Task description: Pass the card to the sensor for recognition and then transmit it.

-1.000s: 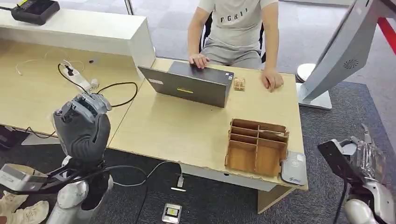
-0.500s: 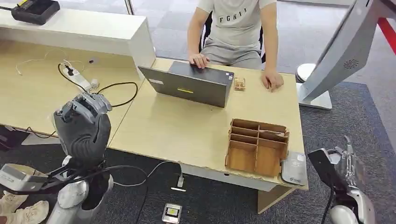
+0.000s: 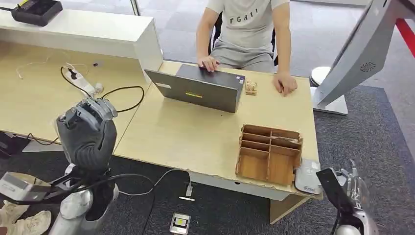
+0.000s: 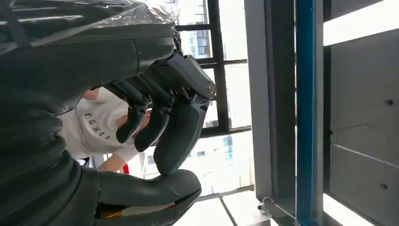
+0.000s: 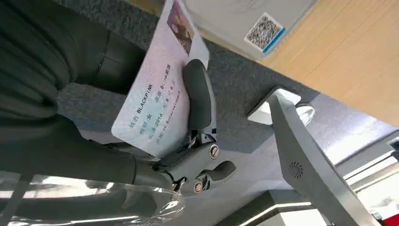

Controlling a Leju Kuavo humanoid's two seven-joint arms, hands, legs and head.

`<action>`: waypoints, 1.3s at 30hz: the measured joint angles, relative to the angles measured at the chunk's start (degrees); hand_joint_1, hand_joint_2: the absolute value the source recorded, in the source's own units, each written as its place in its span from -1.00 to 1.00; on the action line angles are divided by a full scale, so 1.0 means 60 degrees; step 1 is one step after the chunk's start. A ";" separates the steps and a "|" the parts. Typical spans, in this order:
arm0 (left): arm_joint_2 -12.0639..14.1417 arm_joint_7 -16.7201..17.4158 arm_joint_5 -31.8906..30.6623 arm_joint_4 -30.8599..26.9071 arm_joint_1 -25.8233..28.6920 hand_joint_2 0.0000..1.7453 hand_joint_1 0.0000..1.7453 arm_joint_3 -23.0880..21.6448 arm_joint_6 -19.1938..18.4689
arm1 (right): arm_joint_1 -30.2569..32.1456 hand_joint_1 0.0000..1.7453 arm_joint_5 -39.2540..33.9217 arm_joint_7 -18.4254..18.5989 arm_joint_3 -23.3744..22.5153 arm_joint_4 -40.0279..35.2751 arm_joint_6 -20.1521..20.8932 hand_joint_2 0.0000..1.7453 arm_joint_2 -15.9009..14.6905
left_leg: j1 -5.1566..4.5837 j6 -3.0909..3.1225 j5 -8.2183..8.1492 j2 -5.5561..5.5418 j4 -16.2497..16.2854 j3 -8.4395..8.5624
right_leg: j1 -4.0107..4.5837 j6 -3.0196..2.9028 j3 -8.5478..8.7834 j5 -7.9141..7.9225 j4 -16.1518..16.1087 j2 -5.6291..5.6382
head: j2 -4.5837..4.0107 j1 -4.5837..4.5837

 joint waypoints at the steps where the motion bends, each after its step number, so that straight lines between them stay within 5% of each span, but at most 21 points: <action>1: 0.0007 0.0018 -0.0018 -0.0025 0.0016 1.00 0.66 0.0004 0.0051 | -0.0028 1.00 -0.0040 -0.0095 0.0004 0.0062 -0.0026 1.00 0.0073 | 0.0000 0.0000 0.0000 0.0001 0.0000 0.0001 | 0.0000 0.0000 0.0001 0.0000 0.0000 0.0000 | 0.0000 -0.0004; 9: 0.0106 0.0033 -0.0073 -0.0069 0.0109 1.00 0.68 -0.0007 0.0263 | -0.0177 1.00 -0.0200 -0.0394 0.0164 0.0281 -0.0099 1.00 0.0562 | 0.0000 0.0000 0.0003 0.0000 0.0001 0.0005 | 0.0000 0.0000 0.0006 0.0001 0.0000 0.0000 | 0.0000 0.0000; 21: 0.0120 -0.0015 -0.0073 -0.0069 0.0117 1.00 0.66 -0.0055 0.0317 | -0.0189 1.00 -0.0270 0.0218 0.0412 -0.0164 -0.0288 1.00 0.0554 | -0.0001 0.0000 0.0002 0.0000 0.0002 0.0005 | -0.0001 0.0000 0.0002 0.0001 -0.0001 0.0000 | 0.0000 0.0000; 30: 0.0120 -0.0018 -0.0069 -0.0069 0.0115 1.00 0.70 -0.0080 0.0317 | -0.0554 1.00 0.0314 0.1024 0.0339 -0.0736 -0.0546 1.00 -0.0204 | -0.0009 0.0001 0.0003 0.0000 0.0006 0.0007 | -0.0009 0.0006 0.0002 0.0006 -0.0001 0.0000 | 0.0000 0.0000; 39: 0.0124 -0.0018 0.0072 -0.0062 0.0018 1.00 0.70 -0.0124 0.0183 | -0.0881 1.00 0.1194 0.1672 -0.0044 -0.2167 0.0211 1.00 -0.1169 | -0.0013 0.0004 0.0005 0.0004 0.0005 0.0006 | -0.0021 0.0008 0.0000 0.0007 0.0000 0.0003 | 0.0000 0.0004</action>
